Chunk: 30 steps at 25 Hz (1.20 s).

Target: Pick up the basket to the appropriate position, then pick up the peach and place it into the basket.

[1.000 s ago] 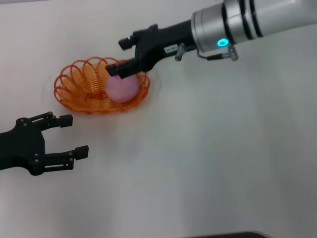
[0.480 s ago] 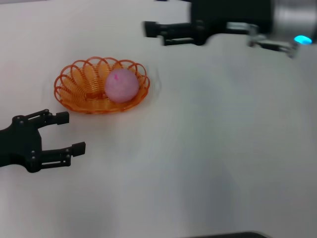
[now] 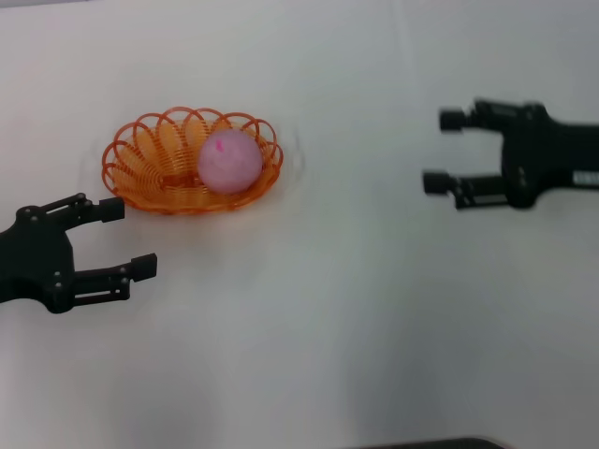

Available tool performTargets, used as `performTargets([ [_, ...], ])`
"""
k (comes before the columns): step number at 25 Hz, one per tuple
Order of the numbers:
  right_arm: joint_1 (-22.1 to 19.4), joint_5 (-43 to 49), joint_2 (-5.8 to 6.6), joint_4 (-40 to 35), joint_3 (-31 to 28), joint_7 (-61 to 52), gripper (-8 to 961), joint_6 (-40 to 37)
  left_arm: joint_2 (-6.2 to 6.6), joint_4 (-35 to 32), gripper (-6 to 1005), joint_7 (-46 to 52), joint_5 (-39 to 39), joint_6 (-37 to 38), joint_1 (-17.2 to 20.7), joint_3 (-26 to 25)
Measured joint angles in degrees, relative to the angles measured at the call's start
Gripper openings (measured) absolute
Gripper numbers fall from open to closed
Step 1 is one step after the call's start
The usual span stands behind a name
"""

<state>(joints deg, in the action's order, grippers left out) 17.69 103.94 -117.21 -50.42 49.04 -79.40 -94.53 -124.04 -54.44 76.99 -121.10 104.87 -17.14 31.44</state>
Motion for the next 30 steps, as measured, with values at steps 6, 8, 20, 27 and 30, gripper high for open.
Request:
performTargets([
  [6, -0.6, 8.3, -1.18, 0.5, -4.6, 0.4, 916, 0.3, 0.03, 0.0, 886, -0.1, 0.0, -0.1, -0.1, -1.1],
  [8, -0.5, 9.2, -1.58, 0.5, -5.2, 0.5, 916, 1.1, 0.04, 0.0, 886, -0.1, 0.0, -0.1, -0.1, -1.1],
  [20, 0.7, 9.7, -1.93, 2.6, -5.4, 0.6, 917, 1.8, 0.04, 0.3, 885, -0.5, 0.0, -0.3, -0.3, -1.0],
  [27, 0.8, 9.8, -2.03, 2.7, -5.4, 0.6, 917, 1.9, 0.04, 0.3, 886, -0.5, 0.0, -0.3, -0.3, -1.0],
  [30, 0.9, 9.8, -2.05, 2.7, -5.4, 0.6, 917, 1.9, 0.04, 0.2, 886, -0.5, 0.0, -0.3, -0.2, -1.0],
])
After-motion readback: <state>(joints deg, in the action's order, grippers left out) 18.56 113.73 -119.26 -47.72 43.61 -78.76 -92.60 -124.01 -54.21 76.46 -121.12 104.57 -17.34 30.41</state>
